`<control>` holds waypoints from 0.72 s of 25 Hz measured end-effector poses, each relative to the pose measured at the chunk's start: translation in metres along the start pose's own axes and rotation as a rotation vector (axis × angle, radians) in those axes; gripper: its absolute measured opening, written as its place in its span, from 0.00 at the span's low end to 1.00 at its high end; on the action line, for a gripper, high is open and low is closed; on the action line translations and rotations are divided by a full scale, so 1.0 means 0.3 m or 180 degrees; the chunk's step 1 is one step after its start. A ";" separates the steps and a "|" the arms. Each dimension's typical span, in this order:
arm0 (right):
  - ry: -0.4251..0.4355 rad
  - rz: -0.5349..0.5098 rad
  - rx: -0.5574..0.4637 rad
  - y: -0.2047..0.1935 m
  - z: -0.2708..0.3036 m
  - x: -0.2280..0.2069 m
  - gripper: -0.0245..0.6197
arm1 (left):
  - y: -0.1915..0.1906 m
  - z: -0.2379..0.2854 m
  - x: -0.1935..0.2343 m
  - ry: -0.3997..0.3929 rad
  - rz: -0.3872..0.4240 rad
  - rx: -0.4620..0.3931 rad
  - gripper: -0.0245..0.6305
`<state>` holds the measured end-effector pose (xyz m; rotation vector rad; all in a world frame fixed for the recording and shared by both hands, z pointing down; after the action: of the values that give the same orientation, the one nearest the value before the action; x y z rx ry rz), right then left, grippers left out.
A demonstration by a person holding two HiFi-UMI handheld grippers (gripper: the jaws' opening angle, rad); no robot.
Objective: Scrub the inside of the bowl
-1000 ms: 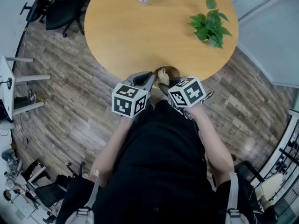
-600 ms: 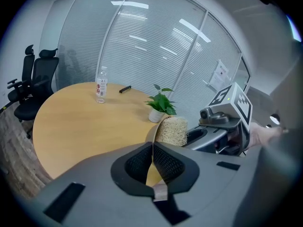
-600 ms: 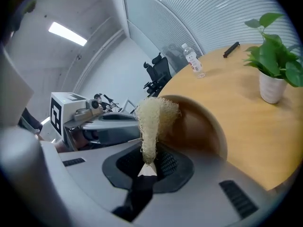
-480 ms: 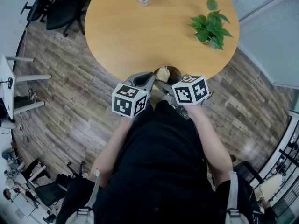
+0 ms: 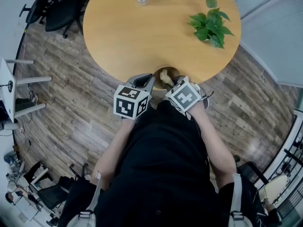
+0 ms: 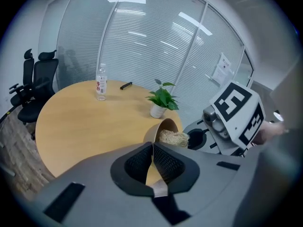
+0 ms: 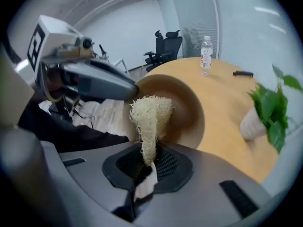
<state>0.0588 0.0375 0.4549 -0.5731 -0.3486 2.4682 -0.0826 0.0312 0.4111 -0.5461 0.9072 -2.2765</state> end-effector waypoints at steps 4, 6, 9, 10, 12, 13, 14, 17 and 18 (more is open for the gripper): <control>-0.1071 -0.1087 0.0084 0.010 -0.012 -0.004 0.10 | 0.004 0.022 -0.020 -0.0099 -0.0098 0.0020 0.07; -0.1473 -0.1616 0.0028 0.015 -0.011 0.002 0.10 | 0.008 0.031 -0.026 -0.0162 -0.0180 0.0009 0.07; -0.1877 -0.2401 -0.0148 0.024 -0.017 0.022 0.10 | 0.013 0.031 -0.019 -0.0229 -0.0314 -0.0019 0.07; -0.1978 -0.2637 -0.0228 0.028 -0.019 0.027 0.10 | 0.012 0.029 -0.013 -0.0269 -0.0396 -0.0043 0.07; -0.2062 -0.2934 -0.0400 0.033 -0.021 0.027 0.10 | 0.005 0.026 0.002 -0.0380 -0.0604 -0.0124 0.07; -0.2024 -0.2973 -0.0424 0.031 -0.018 0.022 0.10 | 0.001 0.025 0.009 -0.0428 -0.0694 -0.0165 0.07; -0.1921 -0.2921 -0.0407 0.028 -0.013 0.015 0.10 | -0.003 0.025 0.015 -0.0454 -0.0752 -0.0191 0.07; -0.1272 -0.2310 -0.0243 0.025 0.007 0.005 0.10 | -0.009 0.022 0.030 -0.0450 -0.0765 -0.0207 0.07; -0.0992 -0.2026 -0.0179 0.026 0.011 0.006 0.10 | -0.009 0.021 0.036 -0.0455 -0.0759 -0.0219 0.07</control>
<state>0.0522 0.0318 0.4544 -0.0656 -0.6166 1.9224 -0.0878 0.0226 0.4188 -0.8773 0.8920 -2.3855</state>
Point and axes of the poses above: the fingertips, and each gripper's own axes: z forward along the fingers, x to its left, y out of its top, the point moved 9 cm from there along -z, backward along the fingers, and after that the axes turned 14 degrees about z, right-handed, at the moved point
